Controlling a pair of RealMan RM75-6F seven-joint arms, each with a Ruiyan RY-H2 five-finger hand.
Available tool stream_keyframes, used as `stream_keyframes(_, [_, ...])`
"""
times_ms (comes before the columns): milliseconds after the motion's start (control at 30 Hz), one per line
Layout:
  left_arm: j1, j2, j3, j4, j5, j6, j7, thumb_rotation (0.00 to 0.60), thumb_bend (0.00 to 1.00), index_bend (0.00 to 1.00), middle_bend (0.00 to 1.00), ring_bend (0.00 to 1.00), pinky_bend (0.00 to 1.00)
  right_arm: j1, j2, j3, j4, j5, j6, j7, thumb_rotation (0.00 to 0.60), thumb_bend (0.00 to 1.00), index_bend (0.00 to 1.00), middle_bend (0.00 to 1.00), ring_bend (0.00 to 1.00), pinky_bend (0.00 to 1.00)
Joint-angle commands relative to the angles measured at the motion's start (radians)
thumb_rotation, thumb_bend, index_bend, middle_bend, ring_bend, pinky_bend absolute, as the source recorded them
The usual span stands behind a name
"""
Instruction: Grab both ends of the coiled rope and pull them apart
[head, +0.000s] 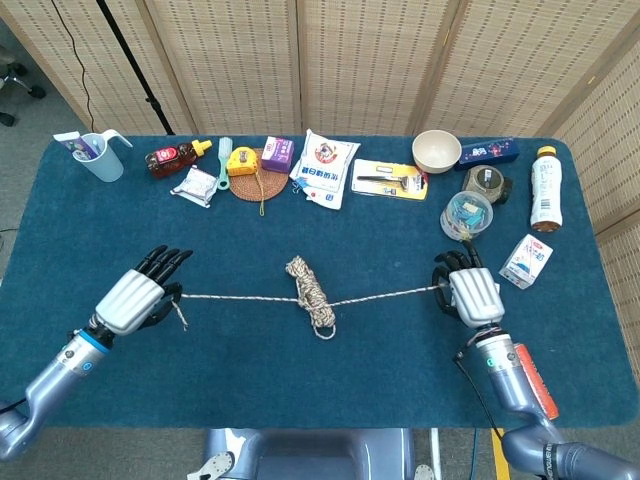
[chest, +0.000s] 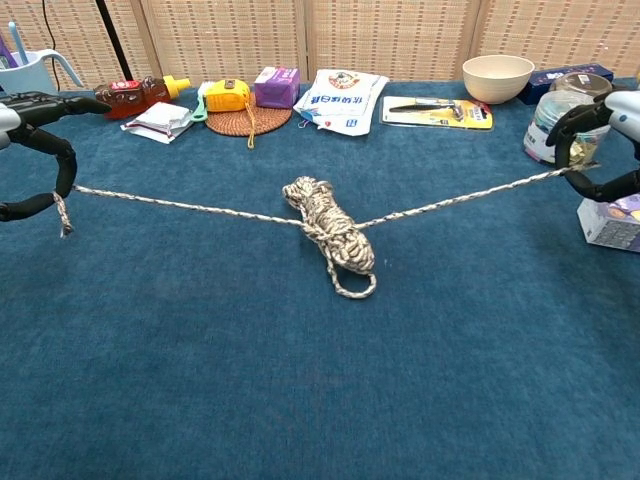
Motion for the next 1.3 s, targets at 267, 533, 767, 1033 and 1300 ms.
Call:
stream_keyframes(267, [0.044,0.016,-0.030,0.070,-0.056,-0.011,-0.043,0.600,0.43,0.63,0.02,0.00,0.00,0.000,0.020,0.013,0.024,0.028,-0.008,0.001,0.600,0.60,0.72,0.29,0.21,0.00])
stream_keyframes(533, [0.074,0.027,-0.056,0.129,-0.105,-0.030,-0.074,0.600,0.43,0.63,0.02,0.00,0.00,-0.005,0.032,0.025,0.050,0.053,-0.006,0.007,0.600,0.60,0.72,0.29,0.21,0.00])
stream_keyframes(767, [0.097,0.033,-0.073,0.172,-0.135,-0.048,-0.095,0.600,0.43,0.63,0.02,0.00,0.00,-0.009,0.040,0.028,0.065,0.066,-0.007,0.011,0.600,0.60,0.72,0.29,0.21,0.00])
stream_keyframes(1033, [0.118,0.043,-0.087,0.211,-0.155,-0.060,-0.109,0.600,0.43,0.62,0.02,0.00,0.00,-0.012,0.044,0.033,0.087,0.080,-0.008,0.019,0.600,0.60,0.72,0.29,0.21,0.00])
stream_keyframes(1300, [0.139,0.057,-0.104,0.248,-0.177,-0.073,-0.123,0.600,0.43,0.62,0.02,0.00,0.00,-0.017,0.049,0.036,0.113,0.094,-0.011,0.026,0.600,0.60,0.72,0.29,0.22,0.00])
